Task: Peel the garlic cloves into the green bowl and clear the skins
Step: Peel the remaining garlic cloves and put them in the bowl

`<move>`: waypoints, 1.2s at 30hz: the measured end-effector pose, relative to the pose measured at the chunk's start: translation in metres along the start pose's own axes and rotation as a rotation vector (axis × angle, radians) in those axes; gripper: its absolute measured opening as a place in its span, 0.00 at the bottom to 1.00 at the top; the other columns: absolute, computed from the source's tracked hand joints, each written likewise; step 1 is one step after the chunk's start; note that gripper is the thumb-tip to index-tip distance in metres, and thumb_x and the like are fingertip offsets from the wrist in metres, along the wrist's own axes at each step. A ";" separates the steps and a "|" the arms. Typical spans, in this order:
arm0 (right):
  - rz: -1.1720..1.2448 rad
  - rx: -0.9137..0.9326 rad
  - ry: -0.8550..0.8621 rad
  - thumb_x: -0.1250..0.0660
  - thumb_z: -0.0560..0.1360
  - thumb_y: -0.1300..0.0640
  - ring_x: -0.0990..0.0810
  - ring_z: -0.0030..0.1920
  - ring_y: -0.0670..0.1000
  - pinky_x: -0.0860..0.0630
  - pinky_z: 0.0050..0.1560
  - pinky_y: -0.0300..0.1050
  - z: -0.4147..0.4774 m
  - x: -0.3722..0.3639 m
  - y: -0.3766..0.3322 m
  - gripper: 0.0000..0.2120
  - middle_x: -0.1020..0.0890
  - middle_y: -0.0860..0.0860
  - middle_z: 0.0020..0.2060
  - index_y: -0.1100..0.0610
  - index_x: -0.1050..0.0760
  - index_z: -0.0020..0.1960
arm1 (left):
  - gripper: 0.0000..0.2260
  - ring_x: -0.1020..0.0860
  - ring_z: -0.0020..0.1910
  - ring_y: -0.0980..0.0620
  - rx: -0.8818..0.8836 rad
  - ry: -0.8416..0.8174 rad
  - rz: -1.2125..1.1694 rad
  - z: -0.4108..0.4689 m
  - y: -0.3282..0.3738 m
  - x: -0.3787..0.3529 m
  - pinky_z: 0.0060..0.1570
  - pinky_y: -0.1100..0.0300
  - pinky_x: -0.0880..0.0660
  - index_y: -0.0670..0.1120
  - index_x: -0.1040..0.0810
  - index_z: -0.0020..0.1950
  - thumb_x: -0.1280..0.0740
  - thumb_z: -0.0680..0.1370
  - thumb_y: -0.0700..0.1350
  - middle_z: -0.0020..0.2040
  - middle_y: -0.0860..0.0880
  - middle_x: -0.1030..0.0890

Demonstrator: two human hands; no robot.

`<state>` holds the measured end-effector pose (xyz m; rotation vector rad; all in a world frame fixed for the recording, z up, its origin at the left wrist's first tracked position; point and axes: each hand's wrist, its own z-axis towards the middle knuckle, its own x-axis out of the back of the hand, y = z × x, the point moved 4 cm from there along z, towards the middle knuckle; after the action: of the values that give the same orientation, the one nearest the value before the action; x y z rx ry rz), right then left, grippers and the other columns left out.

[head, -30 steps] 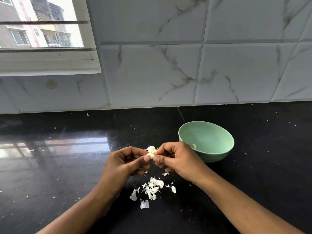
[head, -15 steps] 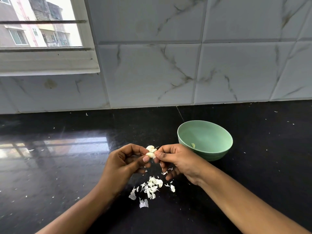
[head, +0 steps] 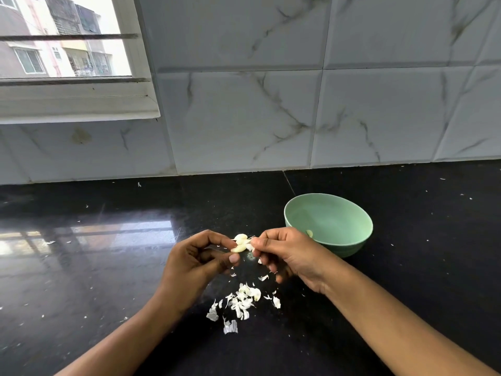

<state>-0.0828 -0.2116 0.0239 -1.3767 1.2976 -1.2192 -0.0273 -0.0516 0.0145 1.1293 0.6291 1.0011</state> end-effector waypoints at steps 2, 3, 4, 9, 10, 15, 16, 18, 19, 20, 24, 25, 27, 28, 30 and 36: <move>-0.105 0.085 0.058 0.31 0.75 0.56 0.29 0.24 0.43 0.30 0.22 0.35 0.000 0.004 -0.004 0.09 0.25 0.50 0.27 0.58 0.24 0.37 | 0.09 0.19 0.32 0.49 0.007 0.013 -0.012 0.001 -0.001 0.000 0.36 0.61 0.21 0.45 0.18 0.39 0.25 0.61 0.39 0.35 0.41 0.17; -0.151 0.120 0.079 0.30 0.74 0.57 0.28 0.25 0.43 0.29 0.23 0.36 -0.001 0.006 -0.006 0.08 0.24 0.51 0.28 0.60 0.24 0.38 | 0.09 0.19 0.32 0.49 0.010 0.020 -0.020 0.001 -0.001 0.000 0.36 0.61 0.21 0.45 0.18 0.38 0.25 0.61 0.38 0.35 0.41 0.17; -0.196 0.147 0.098 0.28 0.73 0.58 0.27 0.25 0.43 0.28 0.24 0.37 -0.001 0.008 -0.007 0.08 0.23 0.52 0.29 0.61 0.24 0.39 | 0.08 0.19 0.32 0.49 0.010 0.027 -0.032 0.001 -0.001 0.001 0.36 0.61 0.21 0.45 0.18 0.38 0.25 0.61 0.38 0.36 0.41 0.17; -0.485 0.194 0.107 0.28 0.72 0.63 0.21 0.31 0.44 0.21 0.31 0.41 -0.003 0.006 -0.007 0.02 0.20 0.51 0.33 0.58 0.21 0.42 | 0.09 0.20 0.31 0.52 0.006 0.033 -0.029 0.002 0.002 0.003 0.35 0.62 0.23 0.49 0.18 0.37 0.24 0.60 0.39 0.36 0.44 0.17; -0.524 0.185 0.089 0.31 0.74 0.63 0.20 0.33 0.44 0.20 0.33 0.42 -0.004 0.004 -0.007 0.03 0.18 0.51 0.35 0.56 0.21 0.44 | 0.09 0.20 0.30 0.53 0.004 0.032 -0.024 0.002 0.002 0.003 0.35 0.61 0.23 0.49 0.18 0.37 0.24 0.60 0.39 0.36 0.43 0.17; -0.435 0.137 0.056 0.37 0.78 0.63 0.19 0.39 0.46 0.21 0.35 0.42 -0.004 0.004 -0.005 0.08 0.16 0.51 0.46 0.53 0.21 0.51 | 0.10 0.21 0.31 0.53 0.004 -0.001 -0.008 0.000 0.004 0.001 0.34 0.57 0.25 0.50 0.19 0.38 0.24 0.60 0.40 0.38 0.44 0.17; -0.373 0.126 0.046 0.37 0.78 0.62 0.19 0.38 0.45 0.22 0.34 0.41 -0.004 0.004 -0.005 0.07 0.17 0.51 0.46 0.54 0.22 0.52 | 0.10 0.21 0.31 0.53 -0.004 -0.006 -0.011 0.000 0.003 0.000 0.34 0.57 0.25 0.50 0.19 0.38 0.24 0.60 0.40 0.37 0.45 0.17; -0.220 0.109 0.012 0.36 0.78 0.60 0.20 0.37 0.45 0.23 0.32 0.40 -0.004 0.001 -0.005 0.06 0.17 0.52 0.44 0.57 0.22 0.54 | 0.10 0.21 0.31 0.53 -0.018 -0.015 -0.023 0.000 0.004 -0.001 0.32 0.61 0.23 0.49 0.19 0.37 0.24 0.60 0.38 0.37 0.46 0.17; -0.143 0.104 -0.006 0.36 0.78 0.58 0.20 0.37 0.46 0.23 0.31 0.40 -0.004 -0.001 -0.005 0.07 0.17 0.53 0.44 0.58 0.23 0.54 | 0.10 0.20 0.31 0.53 -0.024 -0.022 -0.023 0.000 0.004 -0.002 0.32 0.62 0.23 0.48 0.19 0.38 0.24 0.60 0.38 0.37 0.47 0.17; -0.085 0.104 -0.016 0.35 0.78 0.58 0.19 0.37 0.47 0.23 0.30 0.39 -0.004 -0.003 -0.004 0.07 0.17 0.54 0.43 0.59 0.22 0.54 | 0.10 0.20 0.32 0.53 -0.034 -0.029 -0.015 0.000 0.003 -0.002 0.32 0.63 0.23 0.48 0.19 0.38 0.24 0.61 0.37 0.37 0.47 0.17; -0.007 0.105 0.001 0.32 0.75 0.62 0.19 0.33 0.46 0.22 0.30 0.39 -0.002 -0.006 -0.001 0.03 0.17 0.54 0.38 0.60 0.22 0.48 | 0.11 0.19 0.34 0.53 -0.052 -0.091 0.064 0.000 0.001 -0.003 0.33 0.63 0.23 0.52 0.19 0.40 0.24 0.62 0.39 0.41 0.48 0.17; 0.008 0.097 -0.001 0.31 0.74 0.62 0.19 0.33 0.46 0.21 0.31 0.39 -0.002 -0.006 -0.001 0.03 0.17 0.54 0.37 0.61 0.22 0.47 | 0.12 0.19 0.35 0.53 -0.046 -0.104 0.068 0.000 0.001 -0.003 0.34 0.63 0.23 0.52 0.19 0.41 0.24 0.62 0.39 0.43 0.48 0.17; 0.024 0.089 0.004 0.31 0.74 0.63 0.19 0.33 0.46 0.21 0.31 0.40 -0.002 -0.004 0.000 0.02 0.17 0.54 0.36 0.61 0.22 0.46 | 0.12 0.19 0.34 0.52 -0.022 -0.101 0.060 0.001 0.000 -0.003 0.32 0.62 0.23 0.49 0.19 0.43 0.24 0.62 0.39 0.43 0.47 0.17; 0.014 0.095 0.025 0.31 0.74 0.63 0.19 0.33 0.47 0.21 0.31 0.40 -0.002 -0.002 -0.001 0.02 0.18 0.54 0.35 0.61 0.22 0.45 | 0.11 0.19 0.33 0.51 0.004 -0.085 0.052 0.001 -0.003 -0.002 0.31 0.62 0.24 0.46 0.19 0.43 0.24 0.62 0.39 0.42 0.47 0.17; -0.084 0.140 0.107 0.31 0.74 0.63 0.19 0.33 0.47 0.21 0.30 0.41 -0.001 0.003 -0.003 0.01 0.18 0.54 0.35 0.60 0.22 0.44 | 0.07 0.20 0.31 0.47 0.093 -0.051 0.047 0.002 -0.005 0.000 0.28 0.58 0.25 0.44 0.19 0.39 0.25 0.64 0.43 0.35 0.45 0.18; -0.461 0.217 0.291 0.32 0.75 0.62 0.17 0.34 0.47 0.18 0.33 0.44 -0.001 0.011 -0.005 0.05 0.19 0.48 0.33 0.55 0.23 0.42 | 0.07 0.20 0.34 0.48 0.042 -0.092 0.349 0.007 -0.007 0.007 0.35 0.54 0.23 0.54 0.20 0.40 0.25 0.70 0.42 0.39 0.49 0.17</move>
<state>-0.0831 -0.2222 0.0297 -1.4179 1.0219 -1.8729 -0.0165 -0.0493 0.0109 1.3433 0.3864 1.2276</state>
